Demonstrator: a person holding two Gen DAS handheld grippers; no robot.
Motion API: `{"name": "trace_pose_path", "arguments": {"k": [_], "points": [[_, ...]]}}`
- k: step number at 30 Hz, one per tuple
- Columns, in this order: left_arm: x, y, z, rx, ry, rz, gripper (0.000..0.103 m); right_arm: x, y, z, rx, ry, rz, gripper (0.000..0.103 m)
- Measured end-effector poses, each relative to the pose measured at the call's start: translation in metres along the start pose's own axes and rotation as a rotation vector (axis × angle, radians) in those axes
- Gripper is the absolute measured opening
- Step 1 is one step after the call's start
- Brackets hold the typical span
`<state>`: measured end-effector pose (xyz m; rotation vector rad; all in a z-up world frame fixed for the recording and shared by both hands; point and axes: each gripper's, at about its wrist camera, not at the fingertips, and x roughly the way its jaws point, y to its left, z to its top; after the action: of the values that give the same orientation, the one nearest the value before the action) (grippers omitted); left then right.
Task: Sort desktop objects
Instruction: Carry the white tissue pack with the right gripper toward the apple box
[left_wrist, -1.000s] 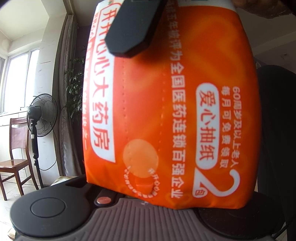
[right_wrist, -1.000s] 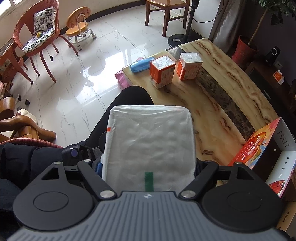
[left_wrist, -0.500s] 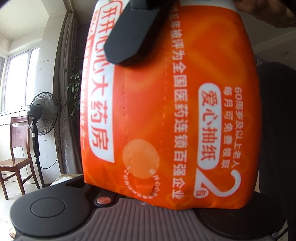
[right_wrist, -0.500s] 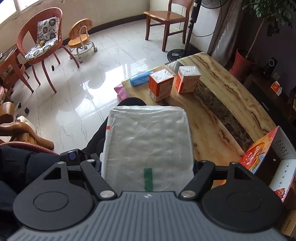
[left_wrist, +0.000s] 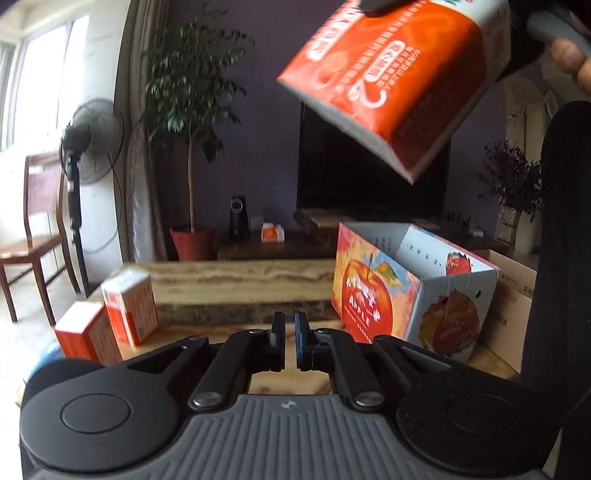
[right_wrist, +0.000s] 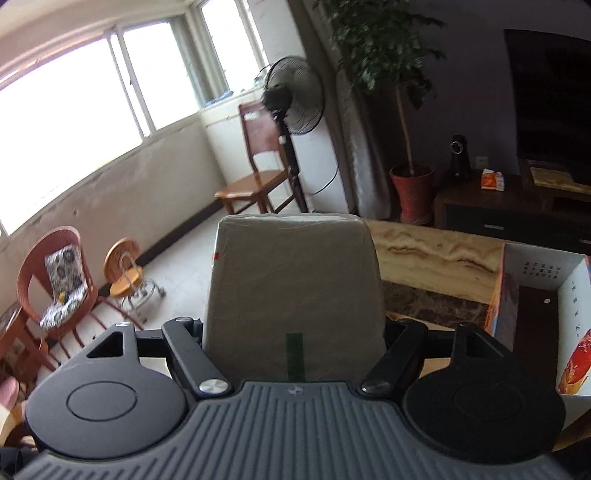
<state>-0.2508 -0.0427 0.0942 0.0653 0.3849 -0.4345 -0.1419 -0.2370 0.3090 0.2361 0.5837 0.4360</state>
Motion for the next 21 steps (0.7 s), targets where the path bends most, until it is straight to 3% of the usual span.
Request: {"name": "trace_pose_path", "arguments": {"k": [2, 8, 11, 15, 21], "points": [[0.005, 0.004, 0.013, -0.014, 0.071, 0.006, 0.013, -0.007, -0.016, 0.003, 0.075, -0.056, -0.002, 0.076], [0.008, 0.033, 0.062, -0.007, 0.179, -0.006, 0.016, -0.042, -0.025, 0.002, 0.107, -0.218, 0.007, 0.076], [0.007, 0.041, 0.076, -0.031, 0.222, -0.023, 0.027, -0.065, -0.038, -0.014, 0.167, -0.312, 0.007, 0.076], [-0.006, 0.035, 0.085, -0.014, 0.216, -0.018, 0.031, -0.086, -0.057, -0.038, 0.247, -0.400, 0.020, 0.076], [-0.021, 0.025, 0.090, -0.009, 0.201, -0.030, 0.040, -0.088, -0.069, -0.053, 0.266, -0.442, -0.001, 0.076]]}}
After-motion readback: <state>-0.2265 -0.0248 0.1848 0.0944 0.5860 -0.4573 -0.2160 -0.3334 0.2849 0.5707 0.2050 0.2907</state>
